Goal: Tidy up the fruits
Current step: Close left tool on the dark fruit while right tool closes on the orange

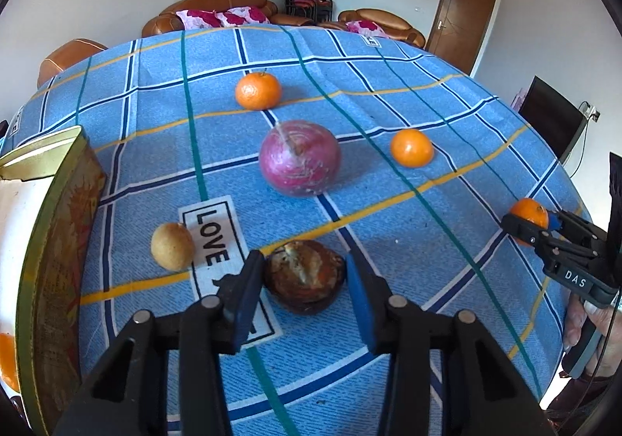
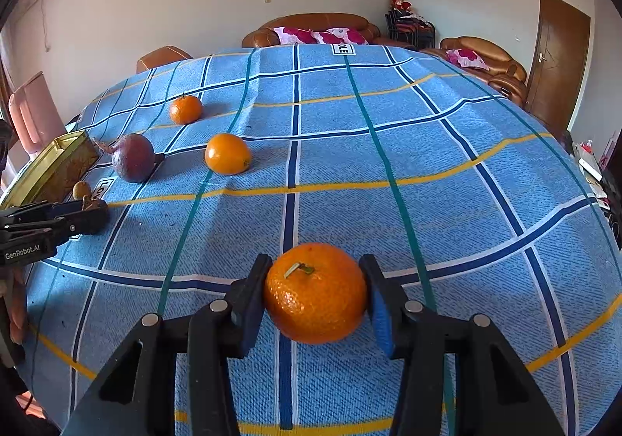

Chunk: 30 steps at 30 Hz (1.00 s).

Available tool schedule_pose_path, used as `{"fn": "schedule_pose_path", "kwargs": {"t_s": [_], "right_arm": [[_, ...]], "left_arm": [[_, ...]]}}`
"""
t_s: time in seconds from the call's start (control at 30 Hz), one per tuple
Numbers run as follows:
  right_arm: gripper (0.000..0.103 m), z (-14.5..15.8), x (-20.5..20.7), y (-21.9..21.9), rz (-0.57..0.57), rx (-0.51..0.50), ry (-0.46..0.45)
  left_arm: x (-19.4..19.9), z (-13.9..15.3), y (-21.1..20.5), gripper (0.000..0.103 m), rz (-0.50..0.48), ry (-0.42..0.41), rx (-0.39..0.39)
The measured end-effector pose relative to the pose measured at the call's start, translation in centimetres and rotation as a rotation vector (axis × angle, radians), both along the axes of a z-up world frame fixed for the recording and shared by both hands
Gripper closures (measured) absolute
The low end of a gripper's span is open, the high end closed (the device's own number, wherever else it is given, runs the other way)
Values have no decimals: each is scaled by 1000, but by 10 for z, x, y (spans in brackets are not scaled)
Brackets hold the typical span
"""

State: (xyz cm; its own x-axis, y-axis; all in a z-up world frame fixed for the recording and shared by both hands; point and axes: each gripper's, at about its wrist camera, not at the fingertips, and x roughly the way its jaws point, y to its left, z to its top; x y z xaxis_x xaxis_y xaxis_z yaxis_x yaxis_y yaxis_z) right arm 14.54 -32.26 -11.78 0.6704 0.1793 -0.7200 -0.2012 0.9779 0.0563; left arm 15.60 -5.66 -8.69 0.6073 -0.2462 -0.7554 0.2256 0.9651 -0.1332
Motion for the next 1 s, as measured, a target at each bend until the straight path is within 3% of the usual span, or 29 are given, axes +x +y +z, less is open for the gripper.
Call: {"fn": "schedule_pose_path", "kwargs": {"t_s": [0.2, 0.43, 1.0], "right_arm": [[55, 5, -6, 1, 23, 15, -50], [55, 13, -19, 3, 91, 51, -145], [55, 22, -34, 18, 134, 66, -251]], "left_arm": [[-3, 3, -2, 58, -24, -19, -6], [-15, 14, -8, 58, -59, -100, 10], [-37, 34, 7, 58, 15, -262, -19]]}}
